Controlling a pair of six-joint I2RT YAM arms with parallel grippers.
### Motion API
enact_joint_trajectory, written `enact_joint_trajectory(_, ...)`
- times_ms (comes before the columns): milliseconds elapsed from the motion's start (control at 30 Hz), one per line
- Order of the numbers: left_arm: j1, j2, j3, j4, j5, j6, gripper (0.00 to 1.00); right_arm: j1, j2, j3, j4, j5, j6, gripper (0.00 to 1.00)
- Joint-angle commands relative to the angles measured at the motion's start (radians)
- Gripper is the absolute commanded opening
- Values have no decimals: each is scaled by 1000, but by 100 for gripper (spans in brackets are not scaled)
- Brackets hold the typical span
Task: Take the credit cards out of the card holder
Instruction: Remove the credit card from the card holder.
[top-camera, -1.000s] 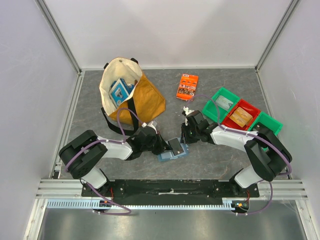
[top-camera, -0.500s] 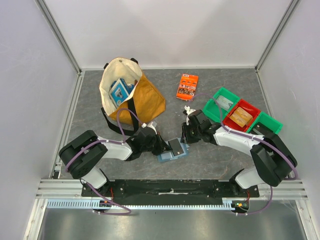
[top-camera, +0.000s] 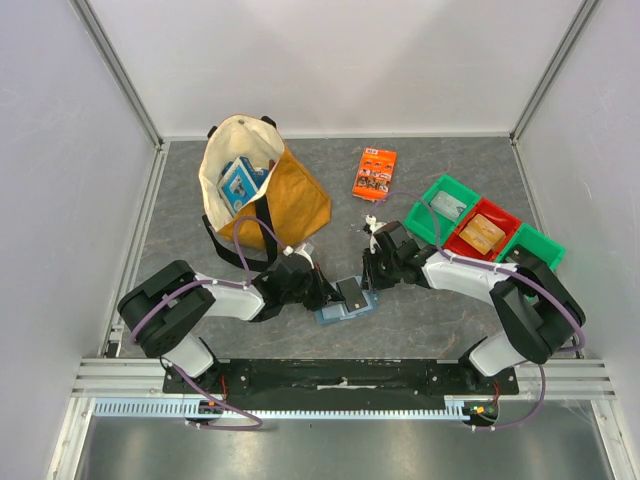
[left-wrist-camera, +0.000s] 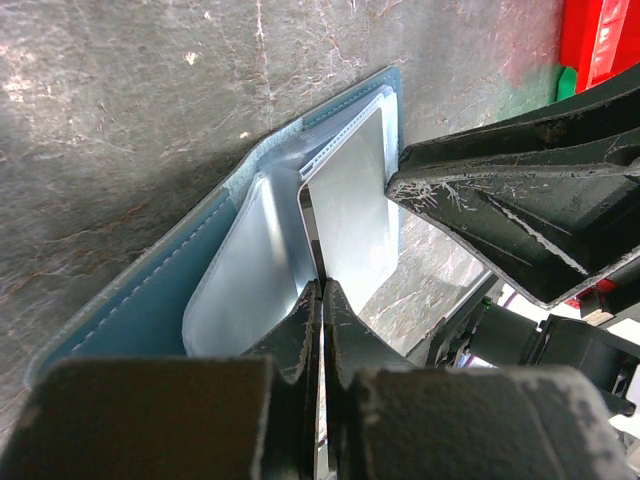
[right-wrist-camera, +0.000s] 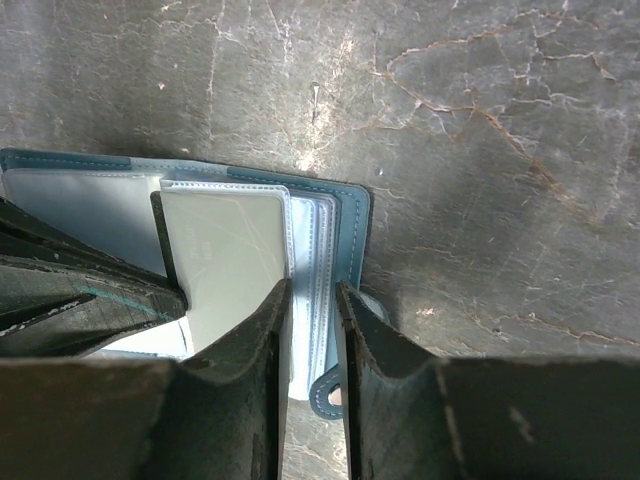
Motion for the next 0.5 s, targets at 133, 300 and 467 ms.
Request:
enact_joint_trajectory(133,5,10,18,-22,12,-31,2,-2,39,3,-32,13,-42,24)
enact_joint_trajectory(300,5,3,11,-19,14,-45,4,1,53,4,-64,28,-60,20)
enact_joint_trajectory(467,5,-9,-3,-8,9,-56,7,12,71,-1,-79,42,-68,15)
